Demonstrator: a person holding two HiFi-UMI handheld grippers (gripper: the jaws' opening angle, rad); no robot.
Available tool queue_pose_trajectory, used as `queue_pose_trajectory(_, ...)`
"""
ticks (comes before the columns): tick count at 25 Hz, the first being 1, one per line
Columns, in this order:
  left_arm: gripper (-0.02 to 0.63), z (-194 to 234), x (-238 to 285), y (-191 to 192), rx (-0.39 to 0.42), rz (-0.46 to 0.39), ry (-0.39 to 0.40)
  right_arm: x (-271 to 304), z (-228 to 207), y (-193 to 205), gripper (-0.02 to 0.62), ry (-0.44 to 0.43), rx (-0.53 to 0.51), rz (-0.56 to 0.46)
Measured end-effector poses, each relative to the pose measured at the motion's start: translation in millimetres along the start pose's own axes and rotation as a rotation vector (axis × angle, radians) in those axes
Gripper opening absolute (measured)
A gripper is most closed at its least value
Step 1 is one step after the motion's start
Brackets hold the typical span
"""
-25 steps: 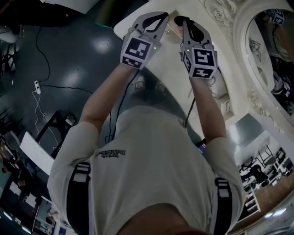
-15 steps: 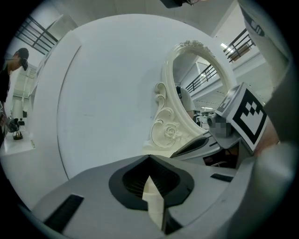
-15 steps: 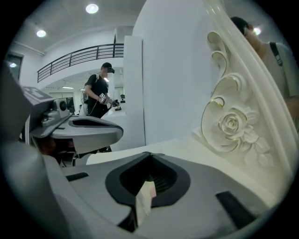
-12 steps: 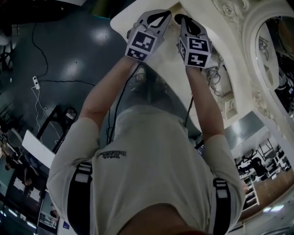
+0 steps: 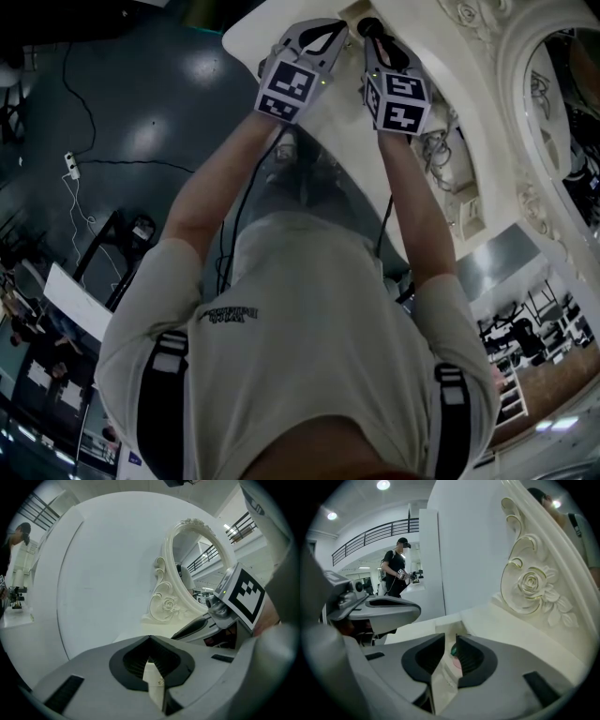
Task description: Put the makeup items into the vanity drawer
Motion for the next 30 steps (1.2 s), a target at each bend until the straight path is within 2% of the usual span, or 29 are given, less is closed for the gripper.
queue_pose_trajectory(6, 0.014, -1.8, -3.3, -5.4, 0.007, 0.003, -0.005, -7.6, 0.6, -5.9, 0.066, -0.002, -0.005, -0.026)
queue_pose_trajectory(12, 0.014, 0.8, -9.0, -27.0, 0.028, -0.011, -0.019, -20.7, 1.2, -30.9, 0.049, -0.007, -0.022, -0.086)
queue_pose_trajectory(22, 0.014, -4.7, -31.6, -92.7, 0.052, -0.07, -0.046, -77.2, 2.5, -94.9, 0.04, -0.004, -0.072, -0.237)
queue_pose_trajectory(30, 0.014, -26.6, -65.8, -161.8, 0.085, -0.163, -0.042, -148.9, 14.9, -151.4, 0.024, -0.025, -0.089, -0.4)
Point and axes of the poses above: the fingertips, and each gripper's own axes: x forward along the fingers, z to its left, y out of its underside, the point moved 1 cm from there along -x, backward along the fingers, and after that the axes turned 7 degrees about -z, right-handed, at the moved point
